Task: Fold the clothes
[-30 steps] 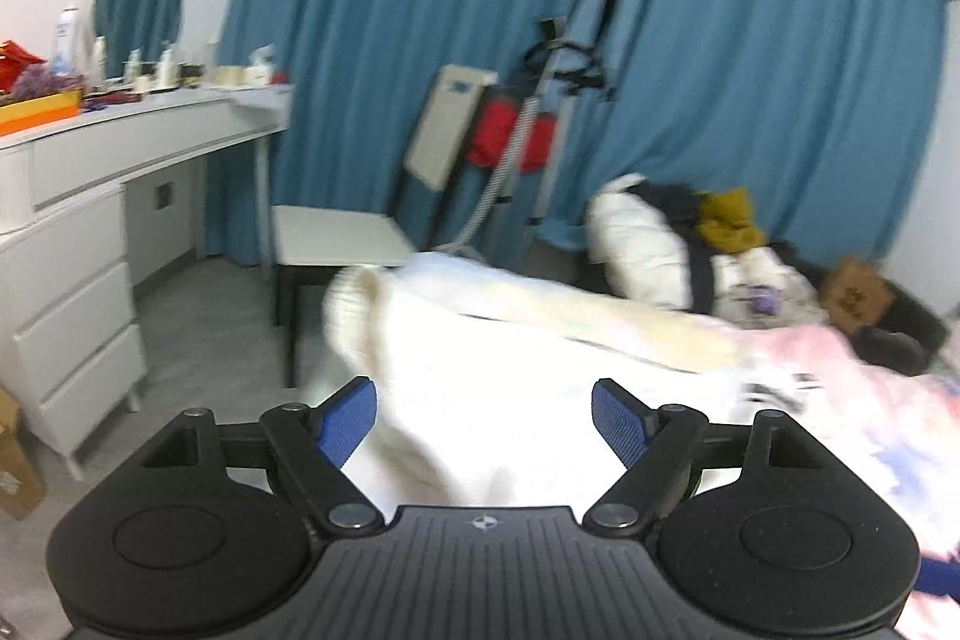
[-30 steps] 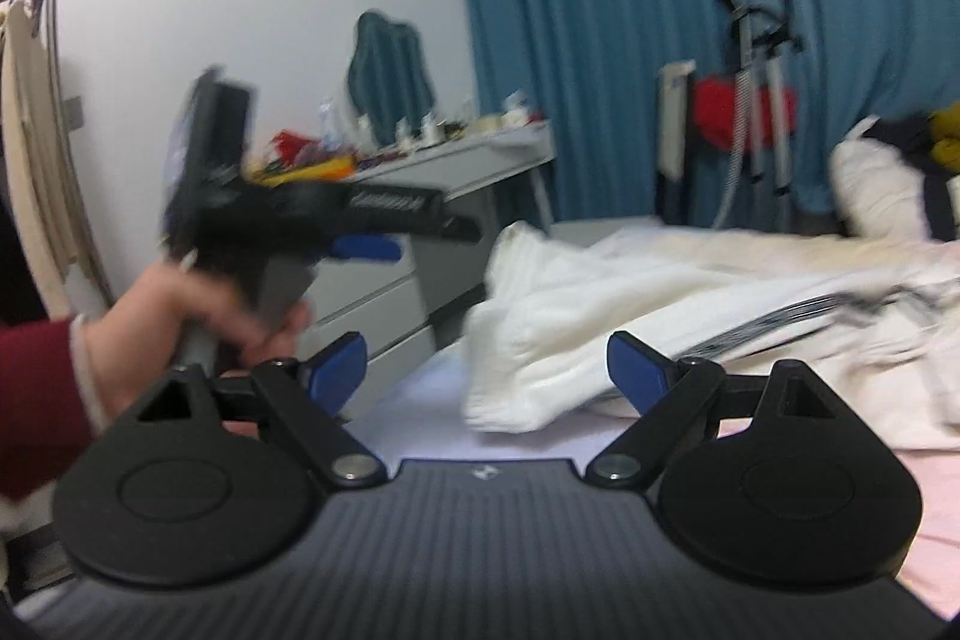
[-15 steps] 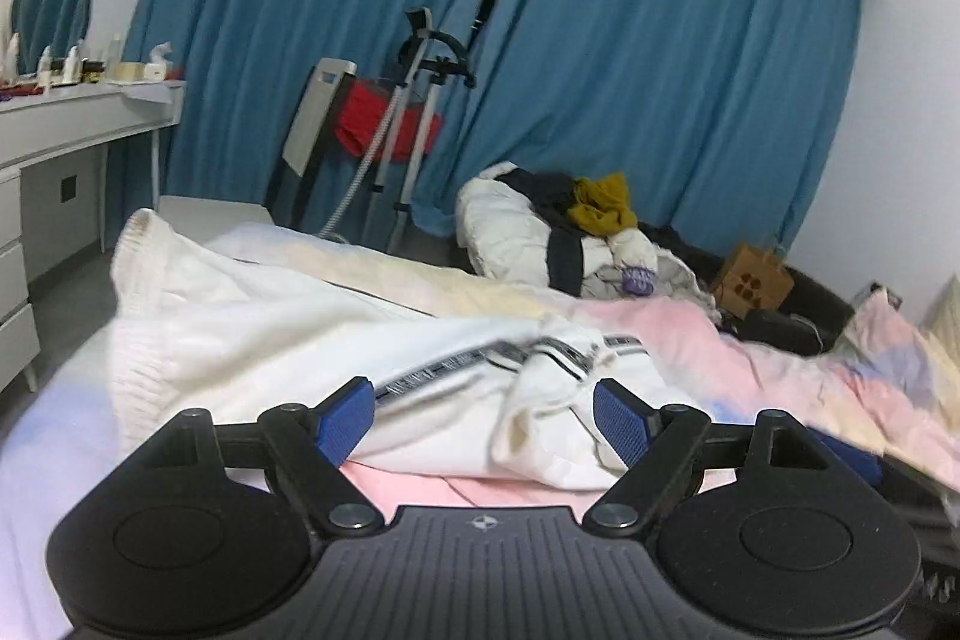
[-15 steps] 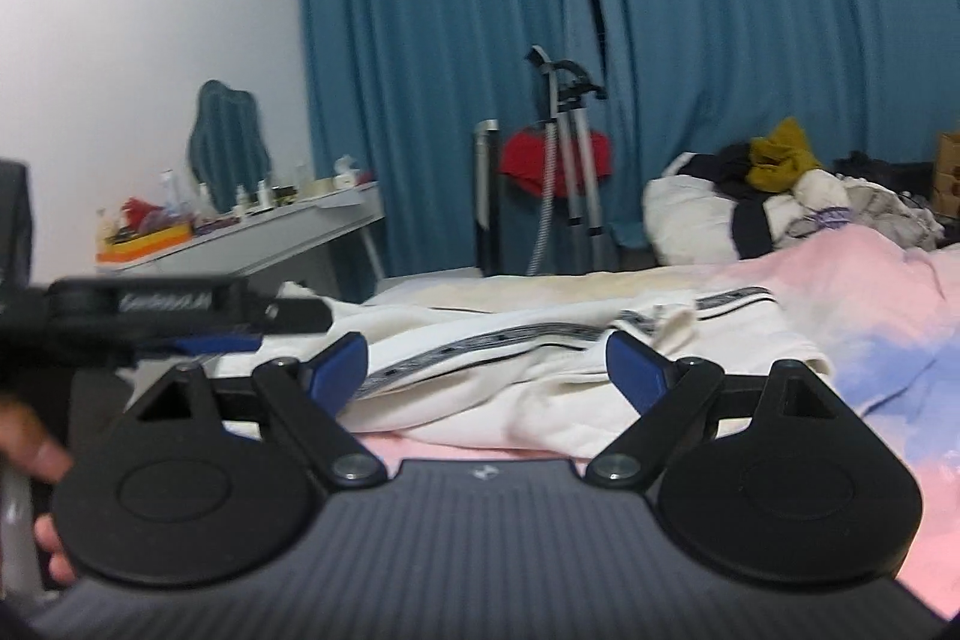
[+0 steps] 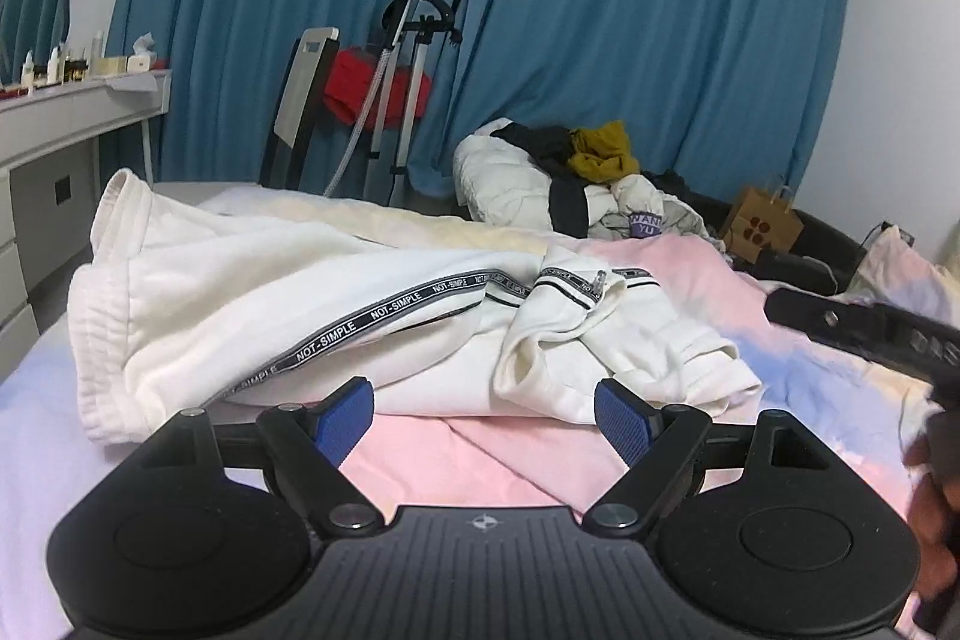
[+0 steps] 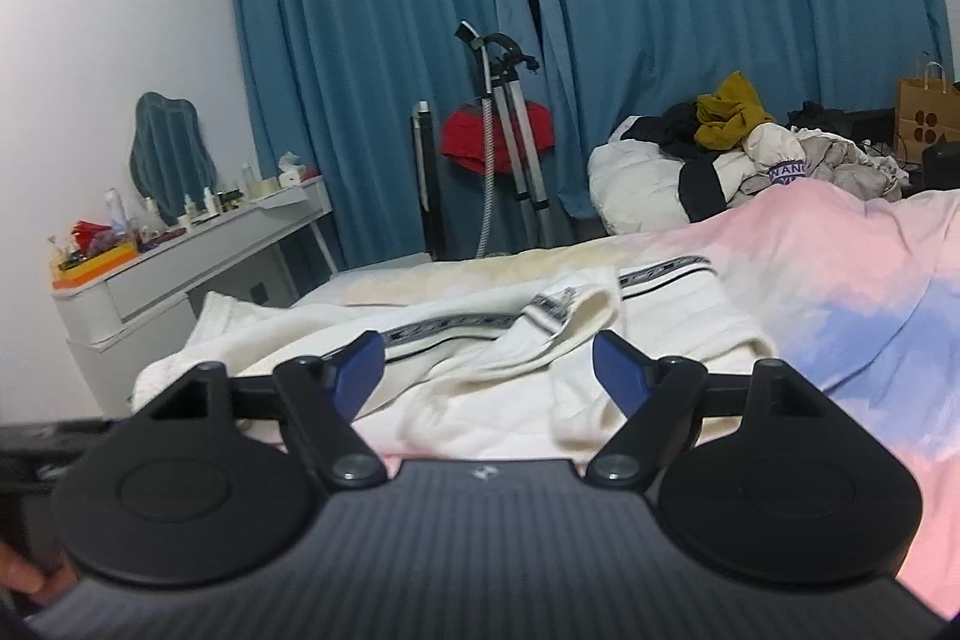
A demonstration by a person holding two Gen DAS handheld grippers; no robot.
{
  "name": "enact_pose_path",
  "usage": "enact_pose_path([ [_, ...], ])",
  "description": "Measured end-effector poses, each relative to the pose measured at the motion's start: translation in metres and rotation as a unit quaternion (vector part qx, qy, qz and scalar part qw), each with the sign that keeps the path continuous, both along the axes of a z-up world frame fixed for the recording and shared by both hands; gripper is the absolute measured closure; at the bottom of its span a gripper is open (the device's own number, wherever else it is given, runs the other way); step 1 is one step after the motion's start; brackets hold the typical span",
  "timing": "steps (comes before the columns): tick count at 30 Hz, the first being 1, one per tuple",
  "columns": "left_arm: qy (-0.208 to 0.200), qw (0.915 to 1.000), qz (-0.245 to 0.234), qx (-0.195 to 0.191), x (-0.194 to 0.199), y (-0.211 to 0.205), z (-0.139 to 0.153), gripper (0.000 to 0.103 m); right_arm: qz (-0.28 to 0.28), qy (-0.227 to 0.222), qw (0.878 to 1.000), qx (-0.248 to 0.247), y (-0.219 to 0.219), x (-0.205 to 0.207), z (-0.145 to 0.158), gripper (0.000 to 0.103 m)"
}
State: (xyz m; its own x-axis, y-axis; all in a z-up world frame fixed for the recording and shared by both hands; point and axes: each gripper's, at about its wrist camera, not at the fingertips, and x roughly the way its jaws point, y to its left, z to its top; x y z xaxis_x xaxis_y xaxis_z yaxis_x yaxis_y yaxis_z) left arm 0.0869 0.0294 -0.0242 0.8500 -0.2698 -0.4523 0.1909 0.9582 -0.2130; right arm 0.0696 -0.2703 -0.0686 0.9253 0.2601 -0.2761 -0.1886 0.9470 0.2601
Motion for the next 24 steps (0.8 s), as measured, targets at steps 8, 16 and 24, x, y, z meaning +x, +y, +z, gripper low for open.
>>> enact_pose_path([
  [8, 0.008, 0.9996, 0.009, -0.026, 0.002, 0.012, -0.006, 0.020, -0.029, 0.119, 0.987, 0.106, -0.073, 0.107, -0.053, 0.024],
  [16, 0.033, 0.9994, -0.005, -0.010, 0.028, 0.001, -0.028, 0.020, 0.030, 0.147, 0.985, 0.086, -0.068, 0.142, -0.095, 0.027],
  [24, 0.040, 0.9990, -0.015, -0.010, 0.033, -0.005, -0.038, 0.020, 0.034, 0.140, 0.989, -0.007, -0.029, 0.147, -0.096, 0.089],
])
